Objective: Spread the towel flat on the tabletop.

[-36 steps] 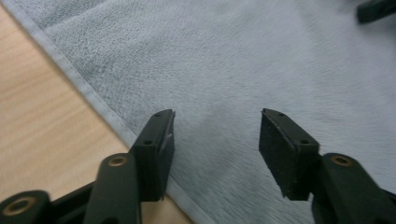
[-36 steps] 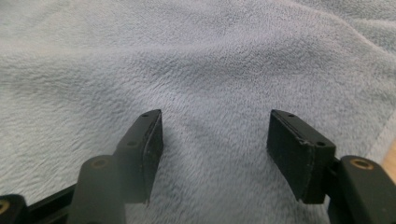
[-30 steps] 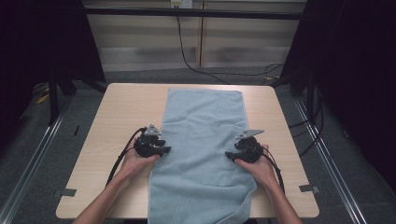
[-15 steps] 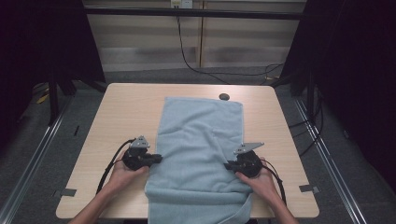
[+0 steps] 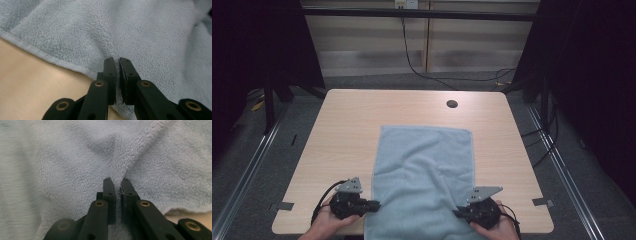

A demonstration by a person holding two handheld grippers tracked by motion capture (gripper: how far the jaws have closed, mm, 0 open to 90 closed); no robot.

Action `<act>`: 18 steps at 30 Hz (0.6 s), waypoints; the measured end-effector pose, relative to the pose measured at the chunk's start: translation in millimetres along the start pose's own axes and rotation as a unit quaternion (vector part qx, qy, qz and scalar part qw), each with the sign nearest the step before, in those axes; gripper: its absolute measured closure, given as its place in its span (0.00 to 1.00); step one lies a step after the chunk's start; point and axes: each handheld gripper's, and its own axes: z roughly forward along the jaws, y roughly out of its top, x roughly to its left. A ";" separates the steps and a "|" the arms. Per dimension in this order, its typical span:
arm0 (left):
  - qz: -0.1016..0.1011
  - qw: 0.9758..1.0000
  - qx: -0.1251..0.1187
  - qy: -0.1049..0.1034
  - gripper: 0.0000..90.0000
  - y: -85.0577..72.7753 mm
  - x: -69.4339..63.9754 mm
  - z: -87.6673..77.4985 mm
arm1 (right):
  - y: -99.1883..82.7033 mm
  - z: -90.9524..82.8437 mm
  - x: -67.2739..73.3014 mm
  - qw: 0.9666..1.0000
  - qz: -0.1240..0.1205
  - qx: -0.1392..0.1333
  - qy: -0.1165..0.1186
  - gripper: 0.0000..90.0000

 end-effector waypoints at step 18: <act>-0.043 0.995 -0.060 0.065 0.69 73.2 78.7 12.4 | 60.2 6.5 -97.9 0.994 0.050 -0.060 -0.077 0.57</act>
